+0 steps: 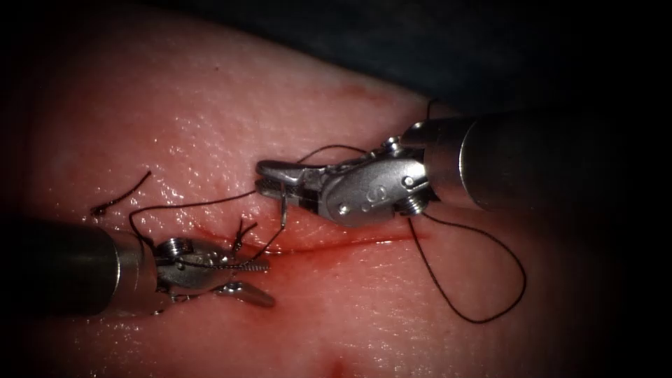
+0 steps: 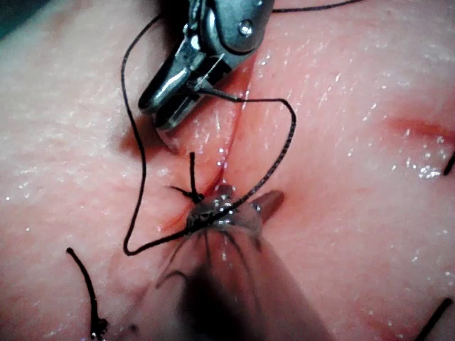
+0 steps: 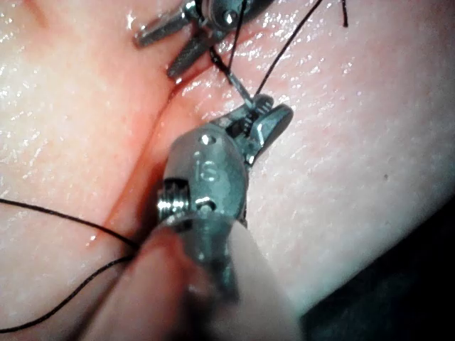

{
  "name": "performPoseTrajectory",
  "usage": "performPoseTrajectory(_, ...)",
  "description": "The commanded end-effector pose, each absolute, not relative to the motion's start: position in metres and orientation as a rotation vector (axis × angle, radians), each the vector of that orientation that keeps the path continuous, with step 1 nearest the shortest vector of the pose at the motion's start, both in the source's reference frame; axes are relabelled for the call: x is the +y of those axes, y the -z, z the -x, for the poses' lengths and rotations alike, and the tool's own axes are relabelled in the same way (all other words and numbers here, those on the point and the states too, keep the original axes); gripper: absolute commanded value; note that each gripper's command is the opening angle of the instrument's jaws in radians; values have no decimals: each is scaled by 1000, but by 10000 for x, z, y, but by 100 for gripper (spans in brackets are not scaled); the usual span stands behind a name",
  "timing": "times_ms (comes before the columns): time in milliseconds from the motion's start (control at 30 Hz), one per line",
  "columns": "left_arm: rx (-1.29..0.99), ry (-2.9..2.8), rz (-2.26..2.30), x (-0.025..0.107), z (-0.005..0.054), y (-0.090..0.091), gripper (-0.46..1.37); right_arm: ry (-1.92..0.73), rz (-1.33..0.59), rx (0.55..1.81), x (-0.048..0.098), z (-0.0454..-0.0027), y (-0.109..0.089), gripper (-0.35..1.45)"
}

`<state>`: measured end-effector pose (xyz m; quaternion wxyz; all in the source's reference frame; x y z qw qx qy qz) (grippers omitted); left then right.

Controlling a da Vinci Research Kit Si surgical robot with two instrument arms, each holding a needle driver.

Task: Wound Closure
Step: Press the tissue with the left tool while driving the needle through the skin above the cut with the right tool.

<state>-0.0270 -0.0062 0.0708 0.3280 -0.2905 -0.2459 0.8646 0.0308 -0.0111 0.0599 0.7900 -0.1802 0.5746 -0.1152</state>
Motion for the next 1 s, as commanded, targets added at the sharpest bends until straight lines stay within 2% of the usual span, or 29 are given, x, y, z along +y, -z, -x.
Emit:
performPoseTrajectory(33, -639, -2265, 760, -62, 271, -708, 43, 255, 402, 1230, -115, -308, -602, -35)
performPoseTrajectory(567, -625, -2257, 759, -59, 268, -704, 45, 122, 265, 1079, -172, -294, -710, -35)
performPoseTrajectory(800, -625, -2255, 759, -59, 269, -703, 44, 29, 282, 1133, -151, -295, -692, -35)
performPoseTrajectory(1000, -623, -2256, 759, -60, 270, -704, 42, 59, 366, 1150, -134, -308, -657, -35)
